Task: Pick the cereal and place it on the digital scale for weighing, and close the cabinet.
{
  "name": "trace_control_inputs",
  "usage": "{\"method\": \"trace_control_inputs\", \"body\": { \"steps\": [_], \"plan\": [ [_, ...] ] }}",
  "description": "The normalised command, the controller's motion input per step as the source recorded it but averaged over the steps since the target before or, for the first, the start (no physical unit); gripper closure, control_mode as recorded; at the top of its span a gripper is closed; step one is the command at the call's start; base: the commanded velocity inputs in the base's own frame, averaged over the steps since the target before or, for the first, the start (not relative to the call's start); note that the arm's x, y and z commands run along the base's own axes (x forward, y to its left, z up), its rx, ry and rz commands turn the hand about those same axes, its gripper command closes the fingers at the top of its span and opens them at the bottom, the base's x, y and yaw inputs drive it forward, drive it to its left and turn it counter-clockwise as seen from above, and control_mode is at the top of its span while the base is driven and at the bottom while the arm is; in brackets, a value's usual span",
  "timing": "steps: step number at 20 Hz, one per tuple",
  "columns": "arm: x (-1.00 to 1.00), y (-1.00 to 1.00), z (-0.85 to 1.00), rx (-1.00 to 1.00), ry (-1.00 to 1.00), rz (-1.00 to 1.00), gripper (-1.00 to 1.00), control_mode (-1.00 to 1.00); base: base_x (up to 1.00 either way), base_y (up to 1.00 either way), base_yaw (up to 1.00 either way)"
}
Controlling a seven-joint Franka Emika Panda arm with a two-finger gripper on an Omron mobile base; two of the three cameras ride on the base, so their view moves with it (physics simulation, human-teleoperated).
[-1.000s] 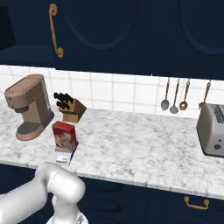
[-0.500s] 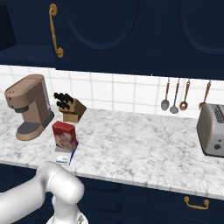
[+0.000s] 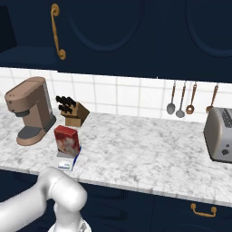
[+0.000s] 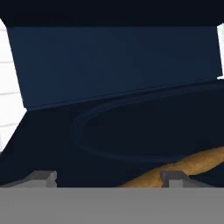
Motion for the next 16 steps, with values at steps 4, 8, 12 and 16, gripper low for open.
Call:
{"method": "trace_control_inputs", "body": {
  "steps": [4, 8, 12, 16],
  "plan": [
    [1.00, -1.00, 0.13, 0.27, 0.00, -0.11, -1.00, -1.00, 0.00, 0.00, 0.00],
    [1.00, -1.00, 0.01, 0.24, 0.00, -0.08, -1.00, -1.00, 0.00, 0.00, 0.00],
    [1.00, -1.00, 0.00, 0.29, 0.01, -0.01, -1.00, -1.00, 0.00, 0.00, 0.00],
    [1.00, -1.00, 0.00, 0.36, 0.00, 0.01, -1.00, -1.00, 0.00, 0.00, 0.00]
  ]
}}
